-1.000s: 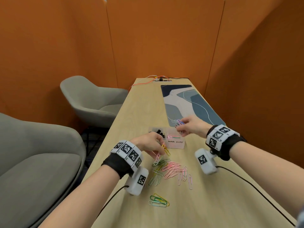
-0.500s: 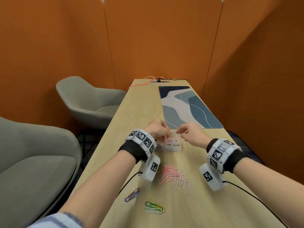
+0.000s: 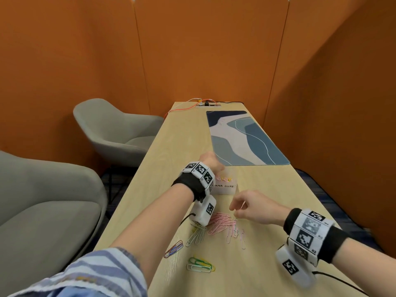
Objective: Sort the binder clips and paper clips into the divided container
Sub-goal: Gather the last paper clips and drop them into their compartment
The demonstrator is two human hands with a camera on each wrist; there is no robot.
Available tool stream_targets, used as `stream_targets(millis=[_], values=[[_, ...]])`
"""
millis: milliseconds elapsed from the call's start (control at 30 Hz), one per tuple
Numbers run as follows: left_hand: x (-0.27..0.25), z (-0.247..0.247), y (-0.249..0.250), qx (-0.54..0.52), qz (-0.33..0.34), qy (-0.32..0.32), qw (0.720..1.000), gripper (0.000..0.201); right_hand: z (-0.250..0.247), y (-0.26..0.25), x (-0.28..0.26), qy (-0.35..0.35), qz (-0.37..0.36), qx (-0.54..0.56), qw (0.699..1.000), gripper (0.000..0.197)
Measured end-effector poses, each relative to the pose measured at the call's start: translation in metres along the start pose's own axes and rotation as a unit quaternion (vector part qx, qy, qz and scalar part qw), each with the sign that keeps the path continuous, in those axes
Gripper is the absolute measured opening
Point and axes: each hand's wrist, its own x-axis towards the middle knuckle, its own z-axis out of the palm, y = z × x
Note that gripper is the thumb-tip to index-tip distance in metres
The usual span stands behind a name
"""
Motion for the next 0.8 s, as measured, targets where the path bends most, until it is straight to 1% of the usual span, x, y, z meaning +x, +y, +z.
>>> stream_targets(millis=[33, 67, 133, 167, 233, 300, 333, 400, 467, 567, 633, 700, 767, 800], values=[[-0.004, -0.004, 0.000, 0.004, 0.006, 0.006, 1.000, 0.020, 0.002, -0.003, -0.001, -0.006, -0.008, -0.012, 1.000, 0.026], [-0.009, -0.009, -0.002, 0.014, 0.019, 0.014, 1.000, 0.018, 0.006, -0.006, -0.002, -0.018, -0.020, -0.027, 0.999, 0.036], [-0.026, -0.020, -0.006, 0.054, 0.050, 0.021, 0.997, 0.014, 0.014, -0.013, -0.002, -0.063, -0.053, -0.059, 0.995, 0.066], [-0.036, -0.027, -0.010, 0.081, 0.062, 0.015, 0.995, 0.011, 0.018, -0.017, -0.001, -0.086, -0.067, -0.069, 0.992, 0.079], [-0.058, -0.040, -0.021, 0.135, 0.058, -0.033, 0.989, 0.008, 0.025, -0.027, 0.007, -0.122, -0.074, -0.073, 0.987, 0.097], [-0.082, -0.052, -0.033, 0.219, 0.028, -0.107, 0.969, 0.017, 0.030, -0.037, 0.019, -0.145, -0.070, -0.074, 0.984, 0.104], [-0.095, -0.056, -0.039, 0.263, 0.009, -0.136, 0.955, 0.025, 0.032, -0.042, 0.023, -0.155, -0.071, -0.077, 0.982, 0.103], [-0.119, -0.059, -0.052, 0.316, -0.030, -0.164, 0.934, 0.041, 0.035, -0.049, 0.028, -0.170, -0.089, -0.101, 0.976, 0.097], [-0.139, -0.056, -0.066, 0.333, -0.068, -0.183, 0.922, 0.055, 0.037, -0.051, 0.025, -0.174, -0.106, -0.127, 0.971, 0.089], [-0.163, -0.044, -0.082, 0.348, -0.107, -0.237, 0.901, 0.079, 0.037, -0.044, 0.011, -0.159, -0.128, -0.141, 0.969, 0.079], [-0.170, -0.035, -0.084, 0.337, -0.098, -0.258, 0.900, 0.087, 0.036, -0.037, 0.000, -0.139, -0.142, -0.137, 0.970, 0.068], [-0.175, -0.024, -0.080, 0.340, -0.075, -0.254, 0.902, 0.090, 0.034, -0.031, -0.010, -0.125, -0.149, -0.131, 0.972, 0.058], [-0.174, -0.012, -0.074, 0.354, -0.045, -0.234, 0.905, 0.090, 0.027, -0.025, -0.016, -0.118, -0.141, -0.113, 0.977, 0.055], [-0.172, -0.005, -0.072, 0.355, -0.030, -0.222, 0.908, 0.088, 0.022, -0.022, -0.019, -0.116, -0.128, -0.099, 0.980, 0.058]])
